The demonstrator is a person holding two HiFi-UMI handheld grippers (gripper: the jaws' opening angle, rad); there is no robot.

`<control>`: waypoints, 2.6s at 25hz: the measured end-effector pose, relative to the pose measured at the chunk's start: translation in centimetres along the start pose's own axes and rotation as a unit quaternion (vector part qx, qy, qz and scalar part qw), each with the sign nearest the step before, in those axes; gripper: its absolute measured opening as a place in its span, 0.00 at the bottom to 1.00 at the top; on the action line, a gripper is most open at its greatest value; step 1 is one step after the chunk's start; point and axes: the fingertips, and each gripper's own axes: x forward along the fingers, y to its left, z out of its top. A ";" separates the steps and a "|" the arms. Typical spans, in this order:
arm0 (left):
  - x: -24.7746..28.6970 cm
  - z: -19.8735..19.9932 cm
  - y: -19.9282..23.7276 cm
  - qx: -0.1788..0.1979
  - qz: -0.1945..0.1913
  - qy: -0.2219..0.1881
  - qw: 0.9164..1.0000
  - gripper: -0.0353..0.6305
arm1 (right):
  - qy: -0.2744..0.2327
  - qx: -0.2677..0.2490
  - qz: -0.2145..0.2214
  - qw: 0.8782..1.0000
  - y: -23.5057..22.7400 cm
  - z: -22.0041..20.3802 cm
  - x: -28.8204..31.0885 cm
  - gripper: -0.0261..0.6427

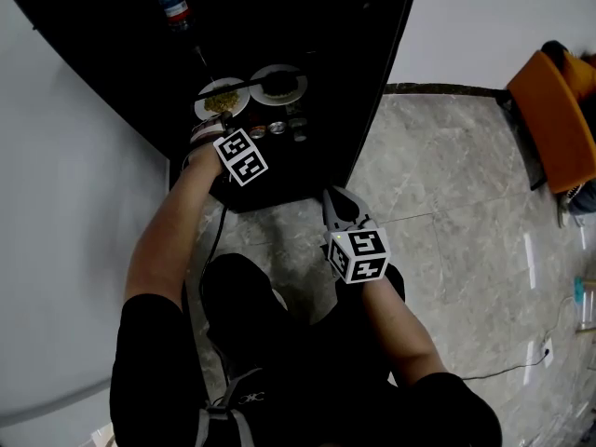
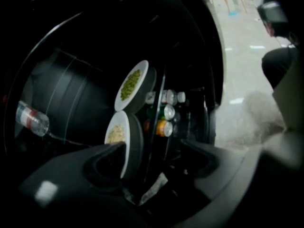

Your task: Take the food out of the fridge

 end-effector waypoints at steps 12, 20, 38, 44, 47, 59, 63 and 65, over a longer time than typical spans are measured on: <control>-4.2 -0.2 -1.8 -0.003 0.032 -0.017 0.999 0.38 | 0.003 0.017 0.033 0.999 1.9 -0.5 0.9 0.03; -6.6 -0.2 -0.3 -0.085 0.140 -0.076 0.984 0.35 | 0.010 0.019 0.046 0.999 2.7 -1.0 0.8 0.03; -6.4 -5.3 1.7 -0.900 -0.072 -0.313 0.296 0.35 | 0.021 0.017 0.047 0.999 3.6 -1.8 0.0 0.03; -4.5 -6.2 2.0 -0.907 -0.070 -0.292 0.294 0.33 | 0.028 0.013 0.036 0.999 3.2 -2.0 0.0 0.03; -4.4 -6.1 2.3 -0.905 -0.075 -0.290 0.302 0.18 | 0.030 0.016 0.031 0.999 3.0 -1.9 0.0 0.03; -5.9 -6.1 1.4 -0.914 -0.110 -0.305 0.245 0.09 | 0.029 -0.001 0.038 0.999 4.7 -1.1 0.6 0.03; -5.8 -6.4 1.5 -0.909 -0.099 -0.318 0.252 0.16 | 0.032 -0.004 0.040 0.999 5.1 -1.3 0.6 0.03; -5.5 -6.4 1.6 -0.908 -0.100 -0.321 0.249 0.21 | 0.036 -0.007 0.039 0.999 5.1 -1.7 0.4 0.03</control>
